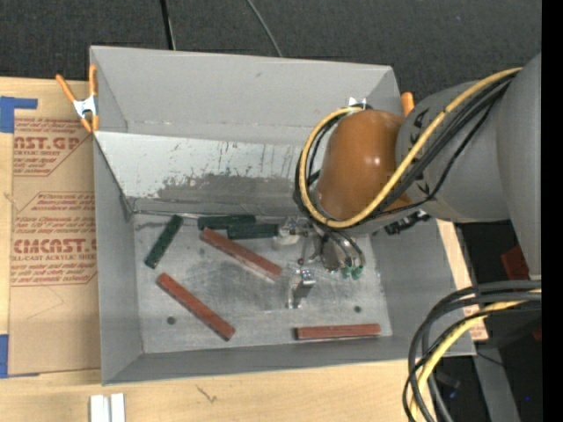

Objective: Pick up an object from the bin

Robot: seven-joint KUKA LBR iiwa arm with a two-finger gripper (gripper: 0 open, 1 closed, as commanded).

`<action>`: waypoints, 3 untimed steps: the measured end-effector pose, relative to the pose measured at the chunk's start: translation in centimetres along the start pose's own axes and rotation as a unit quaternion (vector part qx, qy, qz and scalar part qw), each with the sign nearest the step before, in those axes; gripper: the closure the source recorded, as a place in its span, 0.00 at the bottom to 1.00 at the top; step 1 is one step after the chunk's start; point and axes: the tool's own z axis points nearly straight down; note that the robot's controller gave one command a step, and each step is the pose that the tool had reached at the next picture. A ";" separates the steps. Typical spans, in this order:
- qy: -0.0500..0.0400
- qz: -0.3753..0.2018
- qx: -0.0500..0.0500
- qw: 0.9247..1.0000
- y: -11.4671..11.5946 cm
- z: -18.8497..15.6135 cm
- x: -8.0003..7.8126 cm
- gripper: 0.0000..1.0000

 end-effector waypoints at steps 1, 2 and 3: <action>-0.001 0.000 0.000 1.000 0.0 0.0 0.0 0.00; -0.007 0.046 -0.001 0.999 2.0 5.2 -1.7 1.00; -0.007 0.046 -0.001 0.999 2.0 5.2 -1.7 1.00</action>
Offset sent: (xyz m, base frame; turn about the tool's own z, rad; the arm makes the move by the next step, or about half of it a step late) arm 0.0108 0.0200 -0.0585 0.0930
